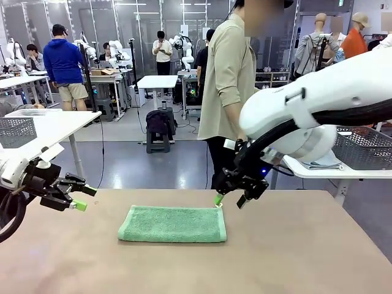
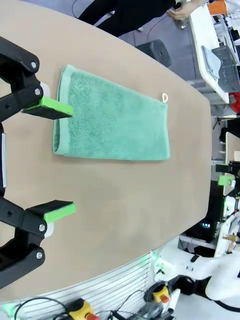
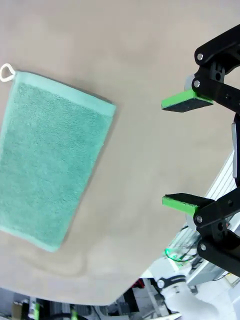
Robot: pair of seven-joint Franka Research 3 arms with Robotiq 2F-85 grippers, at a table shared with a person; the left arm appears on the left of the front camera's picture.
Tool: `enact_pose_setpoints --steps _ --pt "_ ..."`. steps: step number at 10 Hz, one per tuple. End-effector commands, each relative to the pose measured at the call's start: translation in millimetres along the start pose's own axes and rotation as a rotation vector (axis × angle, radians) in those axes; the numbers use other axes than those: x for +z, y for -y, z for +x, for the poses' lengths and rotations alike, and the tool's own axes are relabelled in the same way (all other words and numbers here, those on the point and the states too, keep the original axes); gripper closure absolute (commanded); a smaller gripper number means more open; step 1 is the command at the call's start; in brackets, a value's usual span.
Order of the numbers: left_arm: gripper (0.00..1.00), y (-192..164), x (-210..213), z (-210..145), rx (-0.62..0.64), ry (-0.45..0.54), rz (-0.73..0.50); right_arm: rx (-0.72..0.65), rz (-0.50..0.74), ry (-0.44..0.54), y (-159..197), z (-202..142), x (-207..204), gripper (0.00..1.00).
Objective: Fold the towels and place them in the basket.
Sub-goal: When a person lays out a Towel with hook on the table, fold it in half twice.
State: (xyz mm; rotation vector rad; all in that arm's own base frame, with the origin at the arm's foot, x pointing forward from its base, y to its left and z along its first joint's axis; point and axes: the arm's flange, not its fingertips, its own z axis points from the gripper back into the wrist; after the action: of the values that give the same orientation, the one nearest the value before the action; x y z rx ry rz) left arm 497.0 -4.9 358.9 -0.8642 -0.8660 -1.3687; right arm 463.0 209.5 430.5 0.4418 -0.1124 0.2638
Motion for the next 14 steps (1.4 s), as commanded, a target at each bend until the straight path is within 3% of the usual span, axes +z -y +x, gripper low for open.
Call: enact_pose_setpoints --steps 1,4,7,14 --pt "0.17 1.0 2.1 0.4 0.008 0.001 -0.012 -0.099 -0.076 0.055 -12.9 26.2 -22.7 0.18" --pt "0.17 1.0 2.1 0.4 0.008 0.001 -0.012 -0.186 -0.192 0.077 -12.4 45.6 -62.5 0.18" --pt "0.17 1.0 2.1 0.4 0.008 0.001 -0.012 -0.261 -0.264 0.038 -2.6 52.9 -93.0 0.18" --pt "0.17 1.0 2.1 0.4 0.008 0.001 -0.012 -0.342 -0.298 0.013 3.3 66.7 -134.5 0.18"
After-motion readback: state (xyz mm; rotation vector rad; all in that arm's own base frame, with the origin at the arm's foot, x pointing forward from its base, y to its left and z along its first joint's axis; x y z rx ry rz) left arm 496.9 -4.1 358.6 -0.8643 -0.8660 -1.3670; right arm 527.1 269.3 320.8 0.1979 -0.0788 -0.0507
